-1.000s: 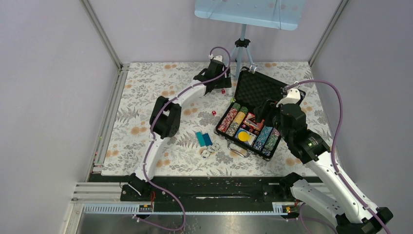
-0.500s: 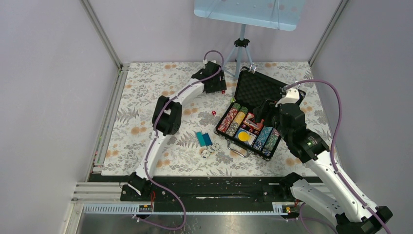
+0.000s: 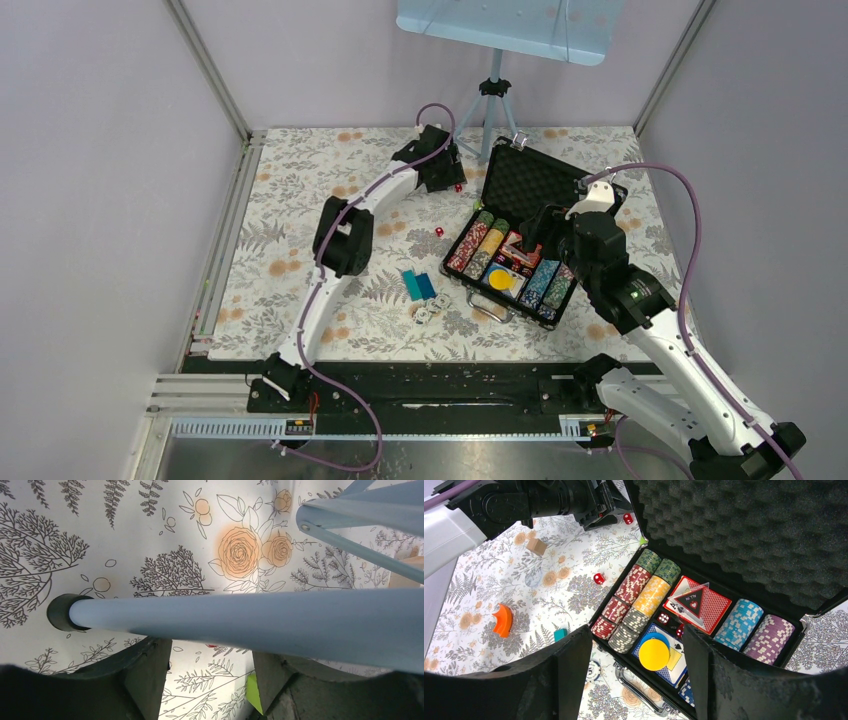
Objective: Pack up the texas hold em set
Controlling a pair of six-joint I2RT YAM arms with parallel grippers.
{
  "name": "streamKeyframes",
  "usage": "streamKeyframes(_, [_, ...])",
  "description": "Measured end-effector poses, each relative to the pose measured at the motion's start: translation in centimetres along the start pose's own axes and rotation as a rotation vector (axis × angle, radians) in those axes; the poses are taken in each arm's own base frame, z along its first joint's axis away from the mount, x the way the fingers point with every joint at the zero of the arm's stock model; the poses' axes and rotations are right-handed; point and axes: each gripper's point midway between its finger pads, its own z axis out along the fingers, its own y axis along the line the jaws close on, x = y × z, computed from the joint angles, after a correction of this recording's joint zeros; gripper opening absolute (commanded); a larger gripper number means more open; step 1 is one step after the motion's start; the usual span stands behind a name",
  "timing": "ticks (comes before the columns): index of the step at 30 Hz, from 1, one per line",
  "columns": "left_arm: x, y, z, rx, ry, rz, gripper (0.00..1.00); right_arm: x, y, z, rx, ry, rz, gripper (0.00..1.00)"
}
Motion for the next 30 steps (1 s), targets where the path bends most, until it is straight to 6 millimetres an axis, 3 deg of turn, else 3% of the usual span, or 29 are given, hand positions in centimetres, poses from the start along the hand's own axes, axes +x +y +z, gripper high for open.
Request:
streamKeyframes(23, [0.58,-0.18,0.27,-0.092,-0.018,-0.042,0.46,0.03,-0.25,-0.33,-0.003,-0.009,-0.020,0.77])
streamKeyframes(30, [0.79,-0.26,0.38,-0.100,-0.019,-0.072,0.37,-0.02,-0.54,-0.64,0.000,-0.021,-0.035,0.78])
